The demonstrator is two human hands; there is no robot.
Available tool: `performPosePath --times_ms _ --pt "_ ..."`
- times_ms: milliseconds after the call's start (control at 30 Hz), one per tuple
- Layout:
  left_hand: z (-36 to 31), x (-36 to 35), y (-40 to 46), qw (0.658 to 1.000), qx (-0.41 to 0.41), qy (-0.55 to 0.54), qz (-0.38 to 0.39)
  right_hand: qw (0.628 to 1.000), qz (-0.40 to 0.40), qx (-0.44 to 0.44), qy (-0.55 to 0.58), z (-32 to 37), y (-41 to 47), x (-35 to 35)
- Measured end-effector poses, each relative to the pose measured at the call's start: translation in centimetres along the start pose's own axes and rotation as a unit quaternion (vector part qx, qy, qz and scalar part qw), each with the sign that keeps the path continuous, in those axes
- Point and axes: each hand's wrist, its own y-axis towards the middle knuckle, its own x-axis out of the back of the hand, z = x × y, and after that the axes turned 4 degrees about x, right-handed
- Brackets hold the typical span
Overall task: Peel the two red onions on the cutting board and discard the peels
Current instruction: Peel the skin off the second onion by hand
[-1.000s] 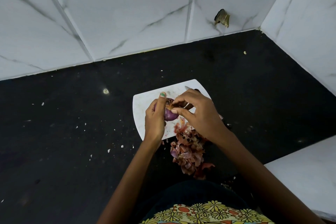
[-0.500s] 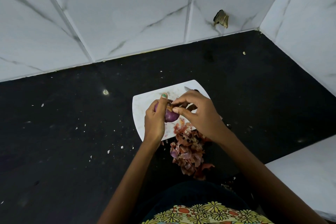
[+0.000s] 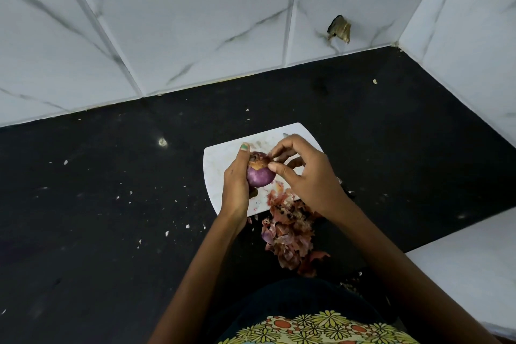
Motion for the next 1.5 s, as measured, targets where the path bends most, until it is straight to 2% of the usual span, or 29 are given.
performPosePath --times_ms 167,367,467,567,633,767,867,1033,1233,1333,1500 --pt "-0.2 -0.1 -0.3 0.999 0.019 -0.038 0.012 0.999 -0.010 0.032 -0.012 0.6 0.2 0.1" --pt "-0.2 0.0 -0.1 0.999 0.004 -0.049 0.003 0.997 0.008 0.054 -0.052 0.7 0.3 -0.1" --pt "0.0 0.2 0.1 0.999 0.004 -0.049 0.012 0.999 0.029 0.023 -0.029 0.7 0.1 -0.2" --pt "-0.1 0.3 0.3 0.999 0.007 -0.047 0.025 0.999 -0.012 -0.014 0.030 0.6 -0.1 -0.1" --pt "-0.2 0.3 0.4 0.998 0.005 -0.050 0.032 0.999 -0.034 0.000 0.017 0.5 -0.1 0.0" --pt "-0.2 0.4 0.3 0.996 -0.005 -0.067 0.056 0.998 -0.015 0.053 -0.013 0.1 -0.2 -0.1" --pt "-0.2 0.3 0.2 0.996 -0.007 -0.075 0.046 0.995 -0.018 0.085 -0.049 -0.2 -0.1 -0.3" --pt "-0.3 0.5 0.4 0.998 -0.022 -0.056 0.018 0.997 -0.012 0.059 -0.041 -0.1 0.1 -0.4" --pt "-0.3 0.5 0.5 0.998 -0.069 -0.003 -0.007 1.000 0.014 -0.005 -0.015 0.0 0.7 -0.3" --pt "-0.3 0.7 0.6 0.996 -0.083 0.011 -0.005 0.998 0.054 -0.001 -0.045 -0.2 1.0 -0.1" --pt "-0.1 0.7 0.4 0.999 -0.045 0.009 0.017 0.992 0.098 0.017 -0.072 -0.6 0.8 -0.2"
